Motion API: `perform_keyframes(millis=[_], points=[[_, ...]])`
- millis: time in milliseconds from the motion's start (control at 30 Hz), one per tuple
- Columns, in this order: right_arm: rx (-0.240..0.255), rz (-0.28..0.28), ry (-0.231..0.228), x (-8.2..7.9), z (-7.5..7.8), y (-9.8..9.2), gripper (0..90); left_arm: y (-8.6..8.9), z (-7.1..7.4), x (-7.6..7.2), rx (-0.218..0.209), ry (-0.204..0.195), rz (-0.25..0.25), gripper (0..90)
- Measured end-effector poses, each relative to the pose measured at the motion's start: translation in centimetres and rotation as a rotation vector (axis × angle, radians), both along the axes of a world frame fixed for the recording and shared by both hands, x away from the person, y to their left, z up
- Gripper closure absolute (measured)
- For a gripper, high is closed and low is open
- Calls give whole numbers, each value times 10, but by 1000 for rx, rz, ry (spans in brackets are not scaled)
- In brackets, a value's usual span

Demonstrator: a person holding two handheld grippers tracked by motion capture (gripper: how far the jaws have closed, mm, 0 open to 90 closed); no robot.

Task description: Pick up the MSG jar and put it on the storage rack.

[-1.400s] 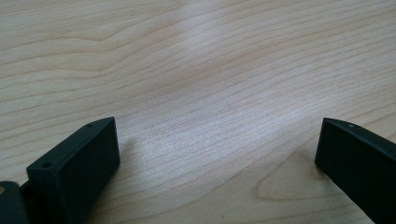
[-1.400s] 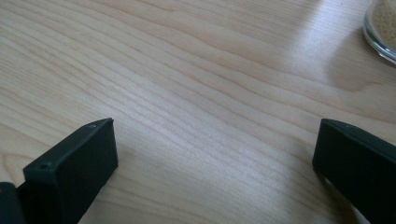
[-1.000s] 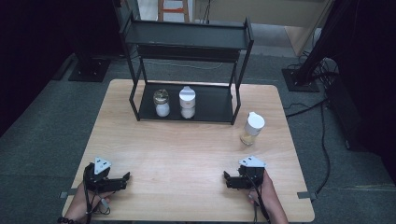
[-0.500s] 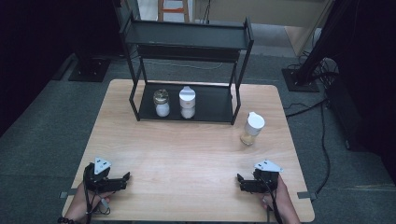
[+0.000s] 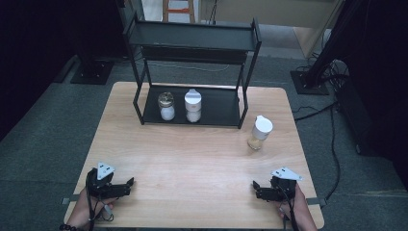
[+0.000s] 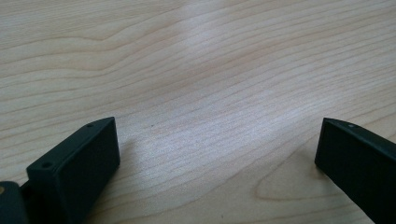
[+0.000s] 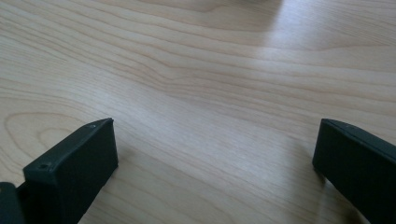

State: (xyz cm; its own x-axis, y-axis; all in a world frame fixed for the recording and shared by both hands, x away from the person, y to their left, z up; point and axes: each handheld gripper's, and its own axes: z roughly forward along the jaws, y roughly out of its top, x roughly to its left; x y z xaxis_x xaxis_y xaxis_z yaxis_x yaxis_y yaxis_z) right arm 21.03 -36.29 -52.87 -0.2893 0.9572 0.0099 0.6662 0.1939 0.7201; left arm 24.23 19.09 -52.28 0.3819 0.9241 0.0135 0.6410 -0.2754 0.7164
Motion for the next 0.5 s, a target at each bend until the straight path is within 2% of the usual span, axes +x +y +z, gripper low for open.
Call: perform_keyframes(millis=[500], points=[[2, -74, 2, -11, 0, -36, 0, 0, 0, 0, 0, 0, 2, 0]])
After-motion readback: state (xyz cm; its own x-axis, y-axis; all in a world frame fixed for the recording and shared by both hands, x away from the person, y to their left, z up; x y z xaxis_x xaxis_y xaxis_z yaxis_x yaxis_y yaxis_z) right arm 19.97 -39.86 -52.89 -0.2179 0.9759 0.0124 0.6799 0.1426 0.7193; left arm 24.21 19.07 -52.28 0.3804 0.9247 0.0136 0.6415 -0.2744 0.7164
